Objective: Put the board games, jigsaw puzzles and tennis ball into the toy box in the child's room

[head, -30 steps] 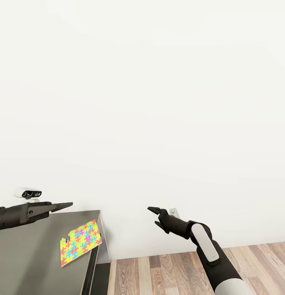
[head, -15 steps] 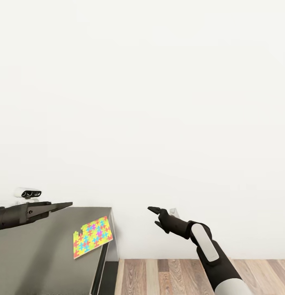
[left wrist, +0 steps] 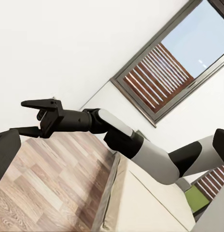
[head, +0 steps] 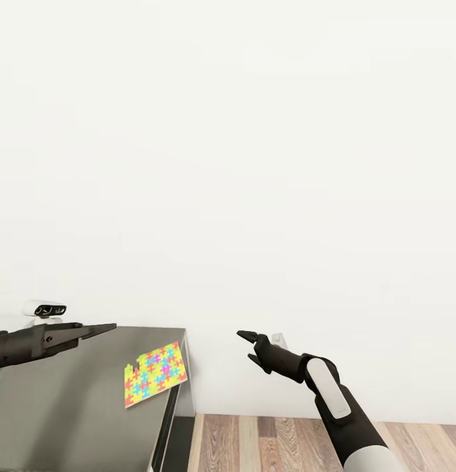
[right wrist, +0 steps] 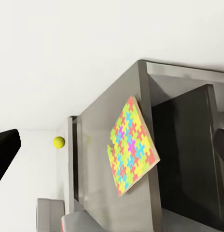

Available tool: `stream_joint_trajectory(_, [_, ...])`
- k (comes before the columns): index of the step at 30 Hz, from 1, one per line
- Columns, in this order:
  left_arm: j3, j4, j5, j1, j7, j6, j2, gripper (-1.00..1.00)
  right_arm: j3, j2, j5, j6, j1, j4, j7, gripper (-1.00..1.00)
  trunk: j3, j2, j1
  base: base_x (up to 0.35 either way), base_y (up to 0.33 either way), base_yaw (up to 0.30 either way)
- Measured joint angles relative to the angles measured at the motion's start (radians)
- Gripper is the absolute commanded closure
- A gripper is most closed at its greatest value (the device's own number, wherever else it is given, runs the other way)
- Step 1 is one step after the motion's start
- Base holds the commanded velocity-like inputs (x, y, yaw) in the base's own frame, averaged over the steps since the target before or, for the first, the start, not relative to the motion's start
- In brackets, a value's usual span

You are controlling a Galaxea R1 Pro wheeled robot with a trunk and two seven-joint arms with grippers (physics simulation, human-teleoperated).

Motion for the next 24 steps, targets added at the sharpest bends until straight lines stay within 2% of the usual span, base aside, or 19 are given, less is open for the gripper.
stream_joint_trajectory(24, [0.001, -0.001, 0.002, 0.001, 0.0, -0.003, 0.0, -1.0, -0.006, -0.001, -0.001, -0.001, 0.0, 0.001, 0.0, -1.0, -0.003, -0.007, 0.004, 0.0, 0.0, 0.0])
